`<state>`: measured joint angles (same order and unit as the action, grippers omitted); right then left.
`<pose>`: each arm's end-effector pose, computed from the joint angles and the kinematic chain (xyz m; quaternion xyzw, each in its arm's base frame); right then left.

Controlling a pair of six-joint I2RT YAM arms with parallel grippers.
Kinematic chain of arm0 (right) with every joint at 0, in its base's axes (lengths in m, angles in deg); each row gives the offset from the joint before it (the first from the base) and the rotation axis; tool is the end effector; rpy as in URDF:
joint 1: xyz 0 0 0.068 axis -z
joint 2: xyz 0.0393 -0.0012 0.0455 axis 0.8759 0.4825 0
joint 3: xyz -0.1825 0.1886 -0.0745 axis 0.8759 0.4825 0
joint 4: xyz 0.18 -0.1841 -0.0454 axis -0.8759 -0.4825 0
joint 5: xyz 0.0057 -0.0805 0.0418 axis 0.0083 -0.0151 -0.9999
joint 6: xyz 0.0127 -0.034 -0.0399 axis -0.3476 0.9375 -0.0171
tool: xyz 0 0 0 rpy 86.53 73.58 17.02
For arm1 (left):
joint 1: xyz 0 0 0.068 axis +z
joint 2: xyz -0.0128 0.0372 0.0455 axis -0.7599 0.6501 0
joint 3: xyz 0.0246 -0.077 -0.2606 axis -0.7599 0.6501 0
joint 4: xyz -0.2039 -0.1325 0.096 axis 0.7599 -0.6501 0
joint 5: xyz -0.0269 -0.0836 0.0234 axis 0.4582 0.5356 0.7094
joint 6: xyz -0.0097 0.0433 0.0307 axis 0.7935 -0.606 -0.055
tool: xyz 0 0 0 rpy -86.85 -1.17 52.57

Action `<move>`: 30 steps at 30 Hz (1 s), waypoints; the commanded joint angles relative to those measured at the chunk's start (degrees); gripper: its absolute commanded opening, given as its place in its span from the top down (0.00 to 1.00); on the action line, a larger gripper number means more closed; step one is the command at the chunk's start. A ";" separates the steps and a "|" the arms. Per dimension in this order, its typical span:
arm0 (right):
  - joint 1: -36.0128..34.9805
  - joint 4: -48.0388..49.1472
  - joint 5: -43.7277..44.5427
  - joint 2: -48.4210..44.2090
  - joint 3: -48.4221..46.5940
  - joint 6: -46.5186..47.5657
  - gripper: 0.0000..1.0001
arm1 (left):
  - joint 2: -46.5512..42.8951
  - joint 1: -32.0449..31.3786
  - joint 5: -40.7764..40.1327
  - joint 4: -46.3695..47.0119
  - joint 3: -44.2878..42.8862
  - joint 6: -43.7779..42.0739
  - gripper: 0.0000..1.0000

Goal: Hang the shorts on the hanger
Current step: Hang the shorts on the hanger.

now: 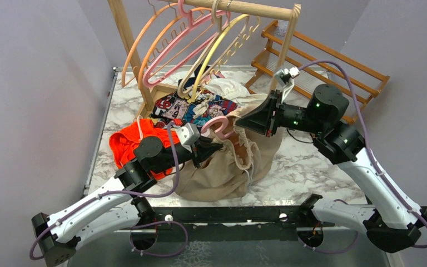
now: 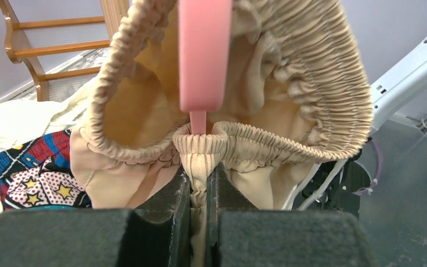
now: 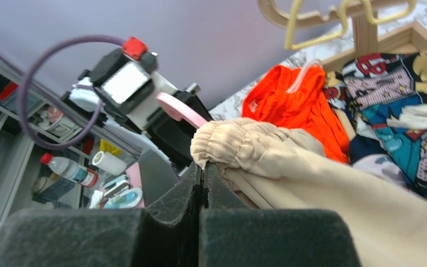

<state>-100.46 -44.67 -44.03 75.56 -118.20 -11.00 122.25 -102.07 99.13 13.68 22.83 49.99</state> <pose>0.1424 0.1433 0.4730 -0.2840 0.6532 0.5481 0.4384 0.1007 -0.1455 0.3505 0.3485 0.5886 -0.4249 0.5929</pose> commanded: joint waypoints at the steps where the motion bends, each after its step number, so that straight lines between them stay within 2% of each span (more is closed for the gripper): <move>1: -0.15 -3.22 5.54 0.19 4.99 0.19 0.99 | -0.90 -0.13 0.68 5.75 -0.07 1.88 1.00; 6: -0.15 -8.03 6.34 -0.54 8.25 1.67 0.99 | -1.98 -0.13 -0.02 7.69 3.02 2.55 1.00; 8: -0.15 -9.59 6.94 -0.22 8.04 2.72 0.93 | -1.21 -0.14 0.44 8.60 3.58 3.00 1.00; 10: -0.15 -11.20 7.20 0.15 7.55 4.20 0.85 | -0.36 -0.12 0.89 9.25 3.87 3.22 1.00; 15: -0.15 -14.80 6.10 0.30 5.83 7.81 0.52 | -0.89 -0.16 0.98 10.13 5.44 3.70 1.00; 20: -0.15 -17.97 7.69 -0.80 3.06 11.85 0.35 | -3.86 -0.16 -0.15 10.39 8.38 4.22 1.00; 22: -0.15 -18.49 8.32 -1.72 2.32 13.12 0.31 | -5.57 -0.10 -1.37 9.91 9.99 4.22 1.00; 26: -0.15 -18.85 8.62 -3.38 2.41 14.73 0.31 | -8.31 -0.12 -3.71 8.23 12.20 4.79 1.00; 30: -0.15 -19.61 8.79 -3.72 4.76 15.17 0.38 | -8.43 -0.03 -5.28 4.02 10.38 6.40 1.00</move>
<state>-100.46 -61.89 -36.71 72.45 -114.39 2.00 114.69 -102.07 96.79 18.54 35.31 54.41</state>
